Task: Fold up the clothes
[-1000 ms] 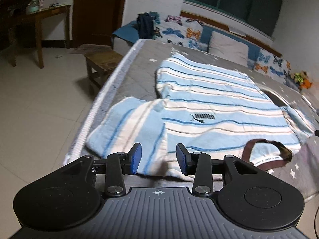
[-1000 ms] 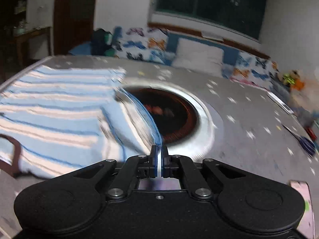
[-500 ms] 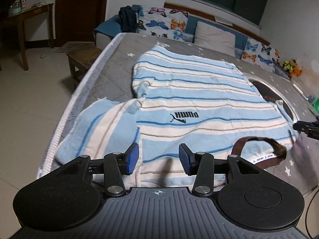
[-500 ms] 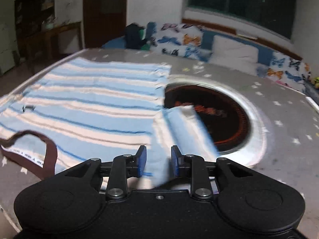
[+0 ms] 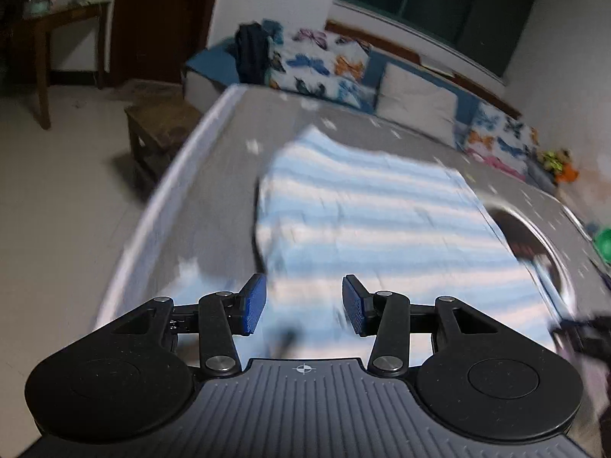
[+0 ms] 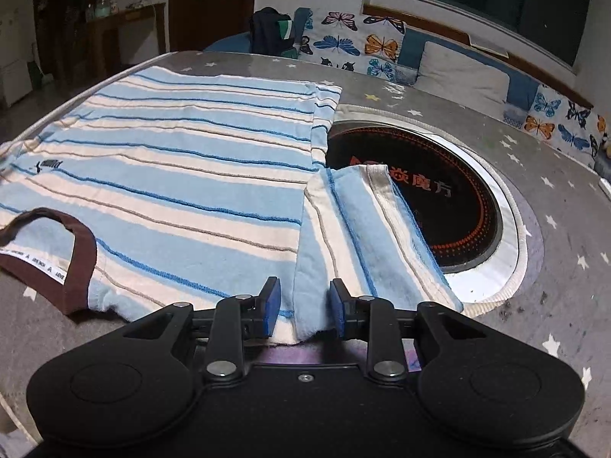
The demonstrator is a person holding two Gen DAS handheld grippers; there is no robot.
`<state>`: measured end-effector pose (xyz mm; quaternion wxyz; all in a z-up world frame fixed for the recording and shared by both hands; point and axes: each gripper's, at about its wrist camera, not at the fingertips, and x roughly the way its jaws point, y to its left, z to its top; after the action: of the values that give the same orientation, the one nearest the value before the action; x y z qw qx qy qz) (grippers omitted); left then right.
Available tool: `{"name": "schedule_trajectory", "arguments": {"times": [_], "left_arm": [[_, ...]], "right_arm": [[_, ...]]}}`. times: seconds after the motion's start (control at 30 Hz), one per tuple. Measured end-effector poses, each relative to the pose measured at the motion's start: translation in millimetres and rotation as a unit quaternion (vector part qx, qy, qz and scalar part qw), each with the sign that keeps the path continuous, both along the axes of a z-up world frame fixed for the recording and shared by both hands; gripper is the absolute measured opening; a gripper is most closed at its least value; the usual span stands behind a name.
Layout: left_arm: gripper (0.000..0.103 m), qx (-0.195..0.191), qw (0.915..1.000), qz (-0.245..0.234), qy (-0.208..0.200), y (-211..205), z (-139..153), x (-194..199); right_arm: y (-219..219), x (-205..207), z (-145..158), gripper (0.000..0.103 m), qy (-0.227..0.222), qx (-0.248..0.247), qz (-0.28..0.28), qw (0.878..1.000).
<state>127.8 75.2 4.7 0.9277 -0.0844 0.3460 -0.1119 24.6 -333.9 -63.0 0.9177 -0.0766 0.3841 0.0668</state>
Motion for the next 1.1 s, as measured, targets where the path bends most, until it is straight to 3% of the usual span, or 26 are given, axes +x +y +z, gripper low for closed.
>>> {"name": "schedule_trajectory", "arguments": {"times": [0.13,0.23,0.43,0.53,0.6,0.7,0.8,0.87,0.97,1.07,1.1], "left_arm": [[0.046,-0.005,0.9999,-0.005,-0.013,-8,3,54],[0.046,0.014,0.9996,-0.003,-0.023,-16,-3,97],[0.046,0.023,0.9994,0.024,0.004,-19,-32,166],[0.045,0.010,0.9998,0.009,0.011,-22,-41,181],[0.040,0.009,0.9998,0.003,0.015,-24,-47,187],[0.013,0.022,0.9995,-0.001,0.021,-31,-54,192],[0.005,0.016,0.9999,-0.002,0.002,-34,-51,184],[0.005,0.041,0.9970,-0.034,-0.055,-51,-38,160],[0.005,0.067,0.9858,-0.126,-0.088,-79,-29,131],[0.018,0.073,0.9673,-0.222,-0.099,-96,-29,109],[0.032,0.070,0.9620,-0.244,-0.101,-98,-29,104]], "right_arm": [[-5,2,0,0.031,0.006,0.010,0.000,1.000],[-7,3,1,0.031,0.009,0.012,0.001,1.000],[-11,4,1,0.032,0.012,0.020,0.004,1.000],[-11,5,1,0.033,0.012,0.023,0.004,1.000],[-11,5,1,0.033,0.011,0.023,0.004,1.000],[-10,6,0,0.034,0.010,0.023,0.003,1.000],[-10,6,0,0.035,0.008,0.022,0.002,1.000],[-9,6,0,0.035,0.007,0.022,0.002,1.000],[-9,7,0,0.036,0.006,0.022,0.001,1.000],[-8,7,0,0.037,0.004,0.021,0.000,1.000],[-8,8,0,0.037,0.004,0.021,-0.001,1.000]]}}
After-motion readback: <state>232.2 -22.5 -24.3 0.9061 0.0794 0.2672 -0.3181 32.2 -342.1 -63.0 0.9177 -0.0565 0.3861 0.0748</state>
